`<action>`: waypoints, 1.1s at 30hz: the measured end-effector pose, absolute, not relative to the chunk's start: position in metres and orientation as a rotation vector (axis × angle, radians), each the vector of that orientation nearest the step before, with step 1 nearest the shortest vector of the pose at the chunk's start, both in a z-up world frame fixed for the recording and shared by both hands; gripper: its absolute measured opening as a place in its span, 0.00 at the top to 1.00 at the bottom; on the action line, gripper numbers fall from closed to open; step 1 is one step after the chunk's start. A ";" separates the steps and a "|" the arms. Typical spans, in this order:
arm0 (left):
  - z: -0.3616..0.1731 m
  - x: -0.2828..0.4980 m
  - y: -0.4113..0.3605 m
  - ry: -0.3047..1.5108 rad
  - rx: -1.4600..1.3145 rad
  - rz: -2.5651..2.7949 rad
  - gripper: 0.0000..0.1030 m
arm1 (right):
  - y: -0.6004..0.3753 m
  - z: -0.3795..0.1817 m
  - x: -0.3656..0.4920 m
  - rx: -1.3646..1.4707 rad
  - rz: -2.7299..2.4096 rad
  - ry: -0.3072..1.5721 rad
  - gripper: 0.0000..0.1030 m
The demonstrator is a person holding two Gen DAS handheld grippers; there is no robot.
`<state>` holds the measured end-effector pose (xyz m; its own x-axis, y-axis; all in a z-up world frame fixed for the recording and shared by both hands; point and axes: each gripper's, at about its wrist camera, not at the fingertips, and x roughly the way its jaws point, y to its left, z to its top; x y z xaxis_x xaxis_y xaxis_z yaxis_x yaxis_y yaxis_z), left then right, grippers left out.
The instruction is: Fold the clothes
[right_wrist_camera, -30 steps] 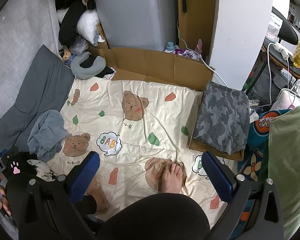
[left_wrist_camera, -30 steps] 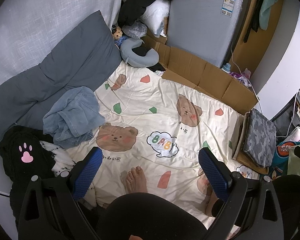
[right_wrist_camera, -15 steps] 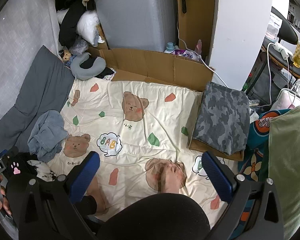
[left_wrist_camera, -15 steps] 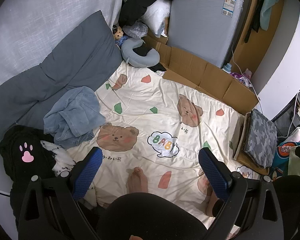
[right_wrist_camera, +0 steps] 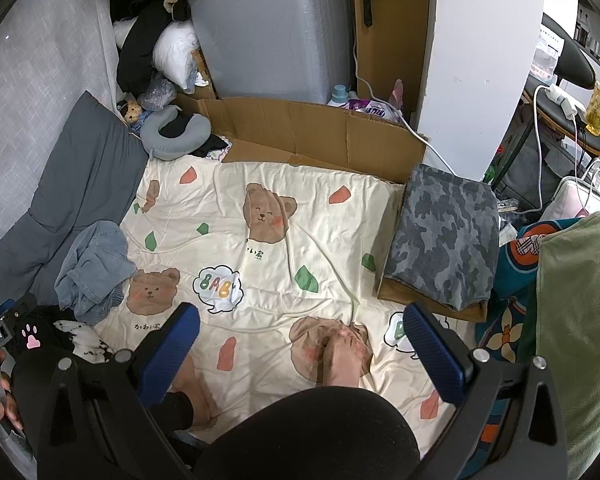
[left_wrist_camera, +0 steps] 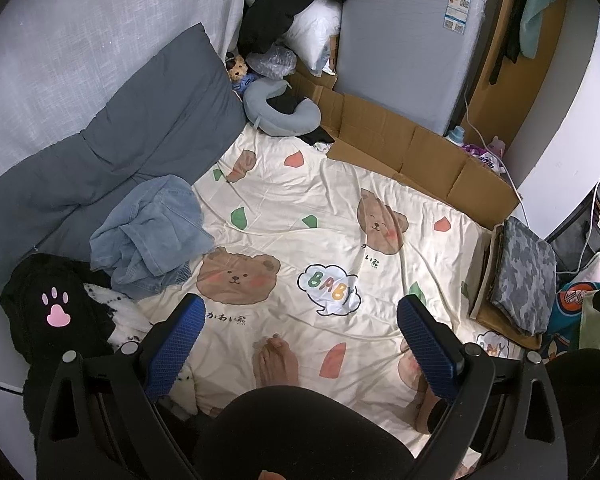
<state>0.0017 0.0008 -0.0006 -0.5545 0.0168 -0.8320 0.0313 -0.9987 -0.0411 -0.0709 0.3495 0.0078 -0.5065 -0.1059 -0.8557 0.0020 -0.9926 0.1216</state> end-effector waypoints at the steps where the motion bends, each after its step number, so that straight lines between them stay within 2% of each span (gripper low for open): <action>1: -0.001 0.002 0.000 0.083 1.479 -2.761 0.06 | 0.350 0.008 -0.071 1.528 -2.667 -0.165 0.01; 33: -0.010 -0.005 0.012 0.012 1.508 -2.718 0.06 | 0.350 0.001 -0.076 1.566 -2.635 -0.189 0.01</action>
<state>-0.0048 0.0119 -0.0096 -0.5287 -0.0250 -0.8484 0.0322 -0.9994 0.0094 -0.0761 0.3498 0.0007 -0.4783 -0.1228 -0.8696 -0.0025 -0.9900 0.1412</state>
